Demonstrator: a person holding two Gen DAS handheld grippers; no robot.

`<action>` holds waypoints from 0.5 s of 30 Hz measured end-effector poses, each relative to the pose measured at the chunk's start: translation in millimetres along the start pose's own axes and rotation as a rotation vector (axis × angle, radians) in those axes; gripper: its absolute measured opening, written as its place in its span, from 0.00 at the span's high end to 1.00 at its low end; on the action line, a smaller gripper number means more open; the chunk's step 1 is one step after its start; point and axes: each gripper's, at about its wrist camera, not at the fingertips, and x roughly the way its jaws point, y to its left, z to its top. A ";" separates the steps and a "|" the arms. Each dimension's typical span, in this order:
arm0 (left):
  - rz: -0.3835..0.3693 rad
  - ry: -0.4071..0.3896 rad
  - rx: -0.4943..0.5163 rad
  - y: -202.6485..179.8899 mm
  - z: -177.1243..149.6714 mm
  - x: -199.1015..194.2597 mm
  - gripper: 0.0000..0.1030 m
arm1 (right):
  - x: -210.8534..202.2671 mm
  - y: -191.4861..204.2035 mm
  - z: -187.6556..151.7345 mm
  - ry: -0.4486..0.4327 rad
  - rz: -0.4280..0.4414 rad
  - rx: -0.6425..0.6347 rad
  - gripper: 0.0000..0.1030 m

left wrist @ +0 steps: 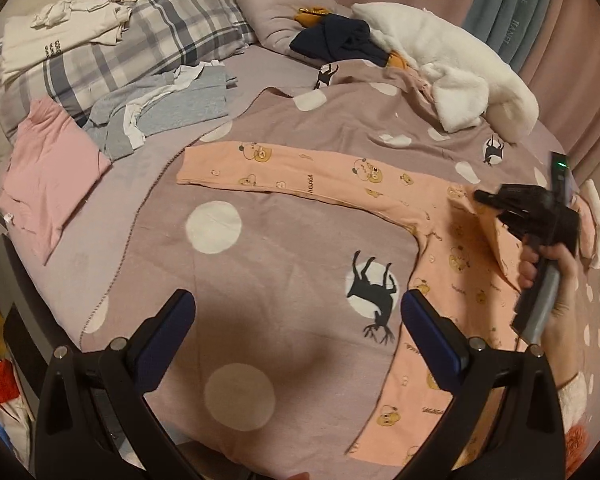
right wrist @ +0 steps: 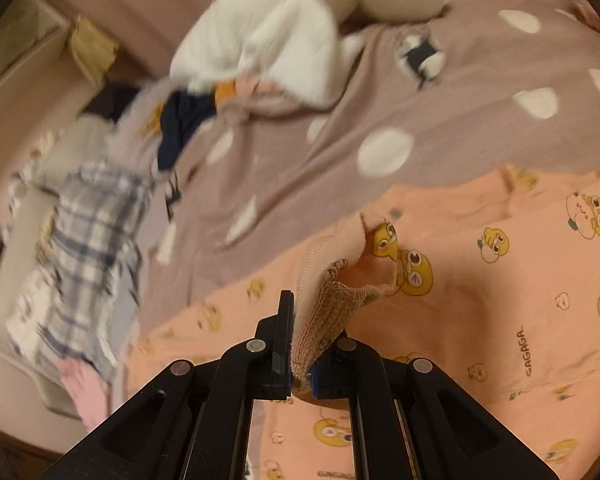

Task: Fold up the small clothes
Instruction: 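Fold the held sleeve across the shirt body with the right tool, then open, then move the left tool to the other sleeve cuff and grasp it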

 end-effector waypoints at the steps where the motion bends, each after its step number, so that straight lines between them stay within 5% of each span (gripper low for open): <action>1: -0.005 0.003 0.001 2.2 -0.3 -0.3 0.00 | 8.6 3.7 -3.6 0.019 -0.027 -0.015 0.93; 4: -0.012 0.008 -0.022 10.1 0.1 -0.3 0.00 | 32.1 -3.0 -10.0 0.084 -0.051 0.042 0.92; 6: 0.000 0.009 -0.030 13.6 0.5 0.8 0.00 | 39.0 -6.5 -13.1 0.128 -0.021 0.061 0.77; 8: 0.024 0.014 -0.043 17.2 0.9 2.4 0.00 | 45.3 -6.1 -18.4 0.203 0.063 0.071 0.47; 15: 0.020 0.018 -0.069 25.9 2.6 3.9 0.00 | 19.1 21.0 -23.8 0.220 0.271 -0.030 0.44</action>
